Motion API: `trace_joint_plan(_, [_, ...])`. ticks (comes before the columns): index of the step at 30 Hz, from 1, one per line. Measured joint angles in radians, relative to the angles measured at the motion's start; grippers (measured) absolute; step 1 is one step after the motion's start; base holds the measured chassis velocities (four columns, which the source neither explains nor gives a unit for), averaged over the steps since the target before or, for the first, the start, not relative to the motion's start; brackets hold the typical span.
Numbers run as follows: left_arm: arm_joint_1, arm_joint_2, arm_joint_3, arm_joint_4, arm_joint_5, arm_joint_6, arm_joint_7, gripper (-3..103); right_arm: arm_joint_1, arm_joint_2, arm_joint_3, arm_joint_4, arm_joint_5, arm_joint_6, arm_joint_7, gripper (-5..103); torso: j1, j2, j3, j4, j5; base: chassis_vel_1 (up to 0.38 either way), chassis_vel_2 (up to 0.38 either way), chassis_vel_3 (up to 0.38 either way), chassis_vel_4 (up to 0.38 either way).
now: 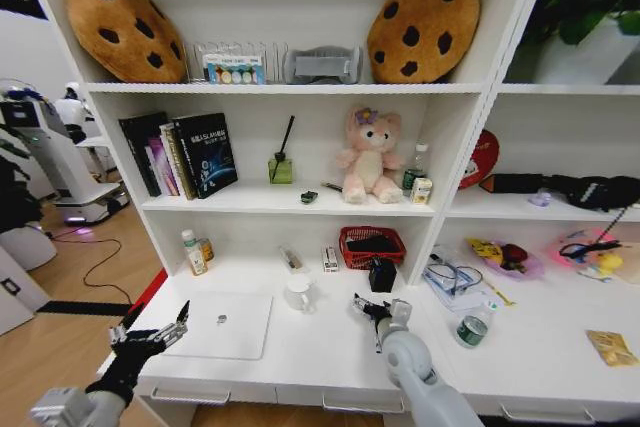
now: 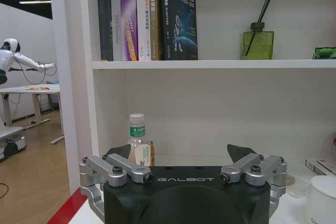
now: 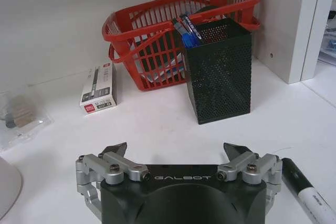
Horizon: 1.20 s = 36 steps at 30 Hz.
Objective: Organize the objects on the table.
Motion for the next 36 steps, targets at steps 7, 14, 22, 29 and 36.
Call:
trace_joint_plan(7, [0.0, 0.0, 0.0, 0.0, 0.0, 0.0, 0.0, 100, -0.021, -0.013, -0.004, 0.024, -0.009, -0.015, 0.04, 84, 0.0, 0.0, 0.0, -0.0002, 0.0, 0.0, 0.0, 0.0, 0.0])
trace_joint_plan(14, [0.0, 0.0, 0.0, 0.0, 0.0, 0.0, 0.0, 100, -0.042, -0.031, -0.006, 0.044, -0.008, -0.03, 0.033, 62, 0.0, 0.0, 0.0, -0.0002, 0.0001, 0.0, 0.0, 0.0, 0.0])
trace_joint_plan(22, [0.0, 0.0, 0.0, 0.0, 0.0, 0.0, 0.0, 100, -0.055, -0.031, -0.023, 0.045, -0.006, -0.041, 0.025, 50, 0.0, 0.0, 0.0, -0.0001, 0.0001, 0.0, 0.0, 0.0, 0.0])
trace_joint_plan(29, [0.0, 0.0, 0.0, 0.0, 0.0, 0.0, 0.0, 100, -0.063, -0.033, -0.023, 0.047, 0.004, -0.047, 0.024, 51, 0.0, 0.0, 0.0, -0.0002, 0.0, 0.0, 0.0, 0.0, 0.0])
trace_joint_plan(36, [0.0, 0.0, 0.0, 0.0, 0.0, 0.0, 0.0, 100, -0.071, -0.033, -0.027, 0.047, 0.004, -0.047, 0.025, 37, 0.0, 0.0, 0.0, -0.0002, -0.0002, 0.0, 0.0, 0.0, 0.0])
